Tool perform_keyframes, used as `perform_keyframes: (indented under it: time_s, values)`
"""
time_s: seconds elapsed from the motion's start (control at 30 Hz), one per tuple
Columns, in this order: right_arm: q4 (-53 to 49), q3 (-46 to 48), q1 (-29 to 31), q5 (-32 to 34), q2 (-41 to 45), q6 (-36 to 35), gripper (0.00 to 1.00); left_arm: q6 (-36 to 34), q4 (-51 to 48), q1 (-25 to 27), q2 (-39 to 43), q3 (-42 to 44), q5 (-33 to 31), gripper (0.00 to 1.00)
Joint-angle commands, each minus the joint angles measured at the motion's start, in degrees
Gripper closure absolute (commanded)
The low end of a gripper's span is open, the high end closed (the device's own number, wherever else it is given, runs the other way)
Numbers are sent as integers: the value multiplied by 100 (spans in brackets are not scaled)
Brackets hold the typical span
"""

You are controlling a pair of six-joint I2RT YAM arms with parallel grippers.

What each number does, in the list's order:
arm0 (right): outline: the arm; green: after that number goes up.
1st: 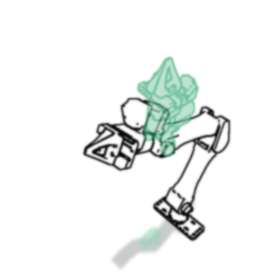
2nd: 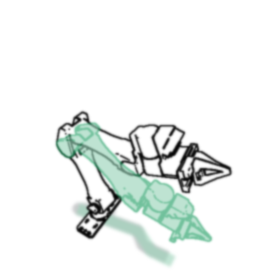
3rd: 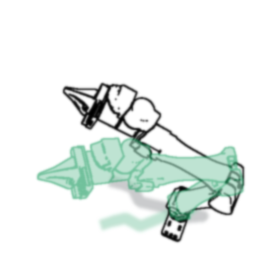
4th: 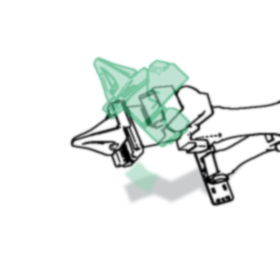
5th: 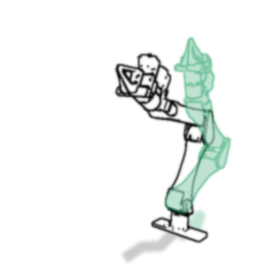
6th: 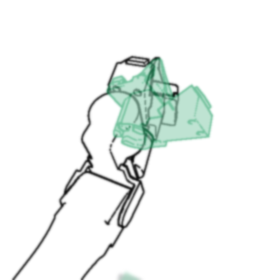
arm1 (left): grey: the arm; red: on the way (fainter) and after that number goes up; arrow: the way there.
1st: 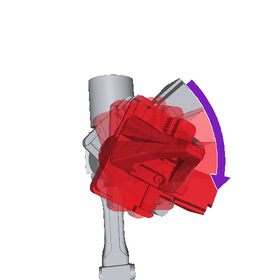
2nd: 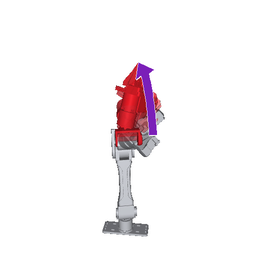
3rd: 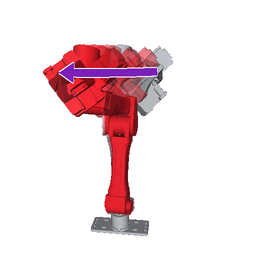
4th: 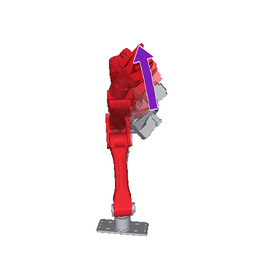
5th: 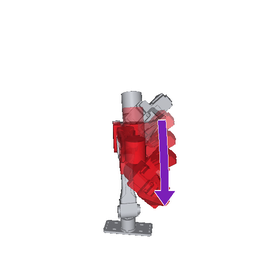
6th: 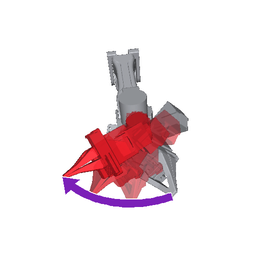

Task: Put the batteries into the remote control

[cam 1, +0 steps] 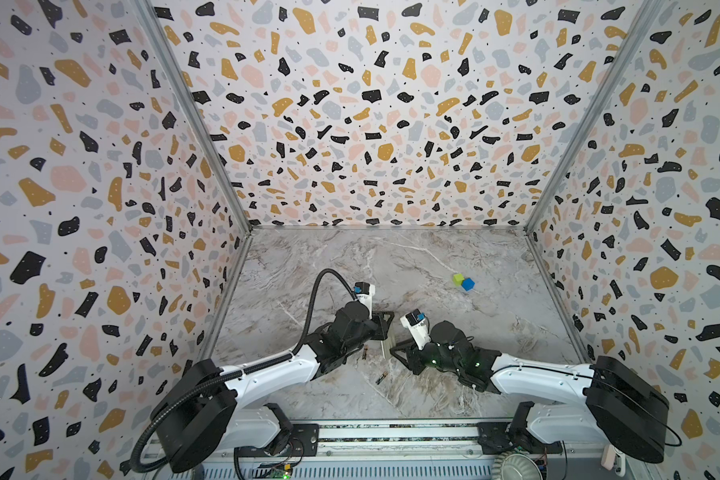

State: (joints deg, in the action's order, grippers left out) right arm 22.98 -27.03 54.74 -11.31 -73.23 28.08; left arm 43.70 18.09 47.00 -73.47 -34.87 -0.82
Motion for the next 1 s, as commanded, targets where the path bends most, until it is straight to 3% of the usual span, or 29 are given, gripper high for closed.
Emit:
perform_keyframes:
  time_s: [0.0,0.97]
  values:
    - [194,56,-34,-76,-33,114,70,104,547,89,-51,-369,69,100]
    - [409,356,-180,-102,186,190,76,84,643,167,-360,-321,-706,100]
